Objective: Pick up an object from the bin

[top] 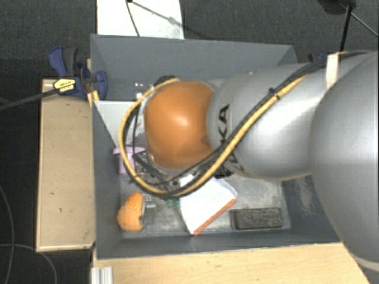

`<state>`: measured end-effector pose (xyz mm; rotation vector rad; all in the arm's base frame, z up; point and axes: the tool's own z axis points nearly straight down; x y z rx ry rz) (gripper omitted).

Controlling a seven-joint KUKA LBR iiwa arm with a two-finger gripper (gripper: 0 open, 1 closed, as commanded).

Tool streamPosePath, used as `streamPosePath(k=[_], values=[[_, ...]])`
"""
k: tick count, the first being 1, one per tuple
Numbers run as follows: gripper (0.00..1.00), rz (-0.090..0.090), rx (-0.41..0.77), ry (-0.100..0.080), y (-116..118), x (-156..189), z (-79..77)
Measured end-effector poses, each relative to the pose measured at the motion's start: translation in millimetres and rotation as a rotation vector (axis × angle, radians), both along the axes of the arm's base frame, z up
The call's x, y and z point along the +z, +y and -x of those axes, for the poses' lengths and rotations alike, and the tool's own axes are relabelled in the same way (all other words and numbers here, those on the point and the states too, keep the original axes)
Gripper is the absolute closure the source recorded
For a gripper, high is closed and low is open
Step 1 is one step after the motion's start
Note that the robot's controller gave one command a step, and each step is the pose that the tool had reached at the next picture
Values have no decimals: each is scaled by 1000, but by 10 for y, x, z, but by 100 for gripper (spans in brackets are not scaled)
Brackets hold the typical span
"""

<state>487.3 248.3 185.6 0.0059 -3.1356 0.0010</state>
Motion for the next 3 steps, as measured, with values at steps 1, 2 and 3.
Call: streamPosePath(k=[1,2,3], values=[[0,-2,-6,-7,-14,44,-23],[0,-5,200,-17,2,-321,-118],[0,-4,495,-11,-260,-1074,-149]])
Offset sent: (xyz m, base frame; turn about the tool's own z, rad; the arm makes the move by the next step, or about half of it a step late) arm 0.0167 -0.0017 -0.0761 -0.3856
